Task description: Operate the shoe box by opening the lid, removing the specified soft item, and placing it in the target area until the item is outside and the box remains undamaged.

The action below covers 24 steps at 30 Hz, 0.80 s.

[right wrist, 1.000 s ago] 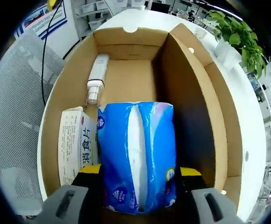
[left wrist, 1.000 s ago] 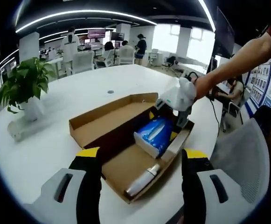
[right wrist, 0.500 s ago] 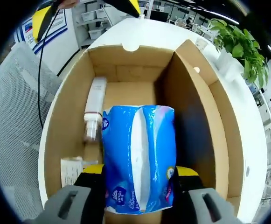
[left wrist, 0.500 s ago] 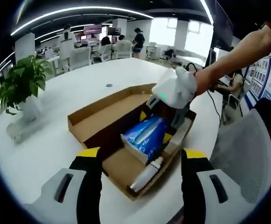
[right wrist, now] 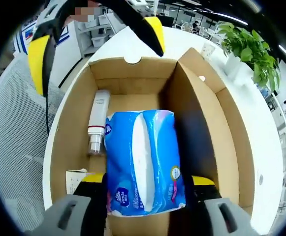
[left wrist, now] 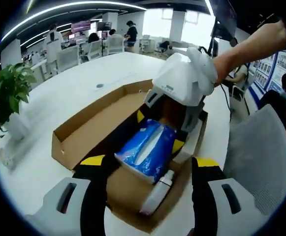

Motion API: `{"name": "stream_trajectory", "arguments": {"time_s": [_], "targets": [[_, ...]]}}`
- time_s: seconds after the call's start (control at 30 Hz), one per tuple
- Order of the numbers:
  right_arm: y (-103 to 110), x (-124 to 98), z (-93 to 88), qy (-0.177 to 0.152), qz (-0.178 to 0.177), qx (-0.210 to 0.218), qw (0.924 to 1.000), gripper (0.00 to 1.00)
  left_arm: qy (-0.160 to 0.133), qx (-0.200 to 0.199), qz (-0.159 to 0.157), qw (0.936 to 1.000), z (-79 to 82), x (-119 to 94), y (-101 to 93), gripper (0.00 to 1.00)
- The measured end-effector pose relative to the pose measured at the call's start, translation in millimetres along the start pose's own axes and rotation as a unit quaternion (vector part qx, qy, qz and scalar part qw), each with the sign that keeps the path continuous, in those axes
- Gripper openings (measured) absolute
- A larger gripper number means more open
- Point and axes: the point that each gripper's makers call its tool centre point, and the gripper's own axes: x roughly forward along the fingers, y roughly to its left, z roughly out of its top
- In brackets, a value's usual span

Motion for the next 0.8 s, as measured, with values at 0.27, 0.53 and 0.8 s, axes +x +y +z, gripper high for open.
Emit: {"name": "stream_trajectory", "arguments": {"time_s": [0.27,0.53,0.8], "targets": [[1.7,9.0,-8.1,0.019,0.000,-0.006,0.9998,0.65,0.056,0.066,-0.040,0.9954,-1.8,41.0,-6.9,0.70],[1.7,13.1,-13.0,0.006,0.005,0.018,0.9998,0.64,0.104,0.120,-0.063,0.9854,-15.8,74.8,-4.7,0.69],[1.8,19.5,-14.2,-0.003,0.004,0.023,0.9997,0.64,0.132,0.146,-0.075,0.9775,-33.9,90.7,4.8,0.70]]}}
